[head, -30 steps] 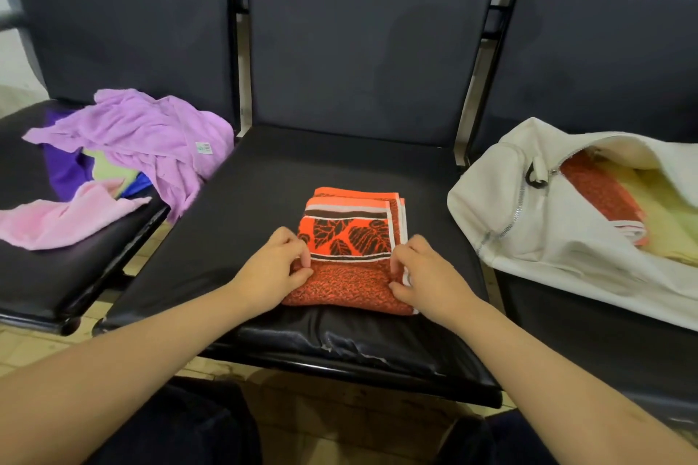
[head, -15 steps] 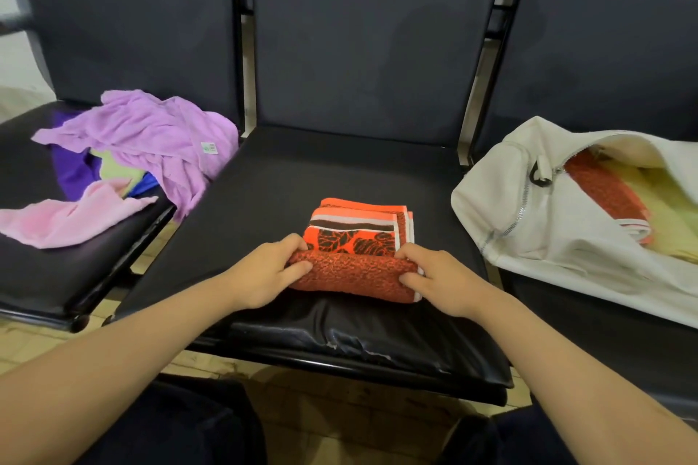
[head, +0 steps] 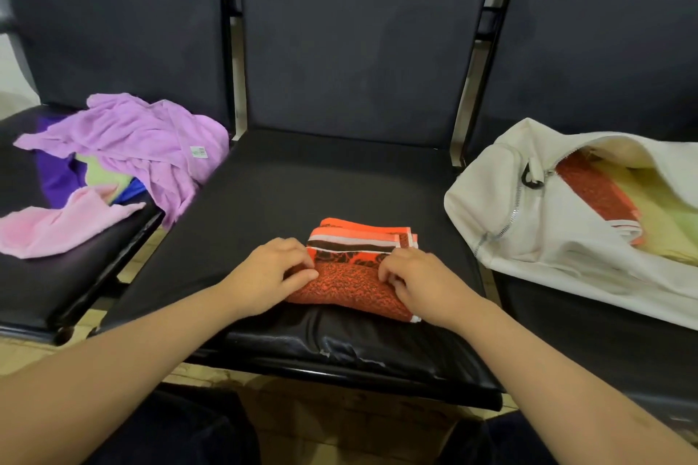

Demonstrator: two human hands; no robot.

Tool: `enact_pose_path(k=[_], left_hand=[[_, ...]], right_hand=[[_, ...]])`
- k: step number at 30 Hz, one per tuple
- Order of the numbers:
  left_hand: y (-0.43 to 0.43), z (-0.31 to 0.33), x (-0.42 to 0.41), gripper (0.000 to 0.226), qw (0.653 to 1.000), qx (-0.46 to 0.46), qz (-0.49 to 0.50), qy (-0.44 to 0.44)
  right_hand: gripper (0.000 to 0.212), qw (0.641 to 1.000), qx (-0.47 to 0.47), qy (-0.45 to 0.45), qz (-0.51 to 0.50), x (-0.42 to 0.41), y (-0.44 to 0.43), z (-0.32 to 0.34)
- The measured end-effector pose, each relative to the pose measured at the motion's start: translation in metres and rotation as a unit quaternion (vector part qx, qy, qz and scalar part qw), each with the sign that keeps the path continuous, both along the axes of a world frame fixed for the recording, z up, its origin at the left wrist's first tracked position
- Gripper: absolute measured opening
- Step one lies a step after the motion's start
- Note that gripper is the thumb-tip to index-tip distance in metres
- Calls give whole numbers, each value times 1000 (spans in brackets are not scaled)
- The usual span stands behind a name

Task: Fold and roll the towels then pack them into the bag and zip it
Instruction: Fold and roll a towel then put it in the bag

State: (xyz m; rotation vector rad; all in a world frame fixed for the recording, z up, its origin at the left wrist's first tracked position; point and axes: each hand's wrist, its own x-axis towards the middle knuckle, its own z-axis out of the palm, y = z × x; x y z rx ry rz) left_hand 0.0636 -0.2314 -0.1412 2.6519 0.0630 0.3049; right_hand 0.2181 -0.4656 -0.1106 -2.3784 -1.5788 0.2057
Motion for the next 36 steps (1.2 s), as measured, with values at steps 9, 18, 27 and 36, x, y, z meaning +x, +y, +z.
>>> enact_pose_path(k=[9, 18, 27, 36], left_hand=[[-5, 6, -7, 29, 991, -87, 53, 82], [-18, 13, 13, 32, 949, -170, 206, 168], [-9, 9, 13, 69, 1000, 2, 0, 10], [1, 9, 5, 61, 989, -109, 61, 83]], right_hand=[[34, 982, -28, 185, -32, 10, -12, 5], [19, 950, -19, 299, -88, 8, -2, 4], [29, 996, 40, -77, -5, 7, 7, -6], [42, 993, -20, 115, -18, 7, 5, -2]])
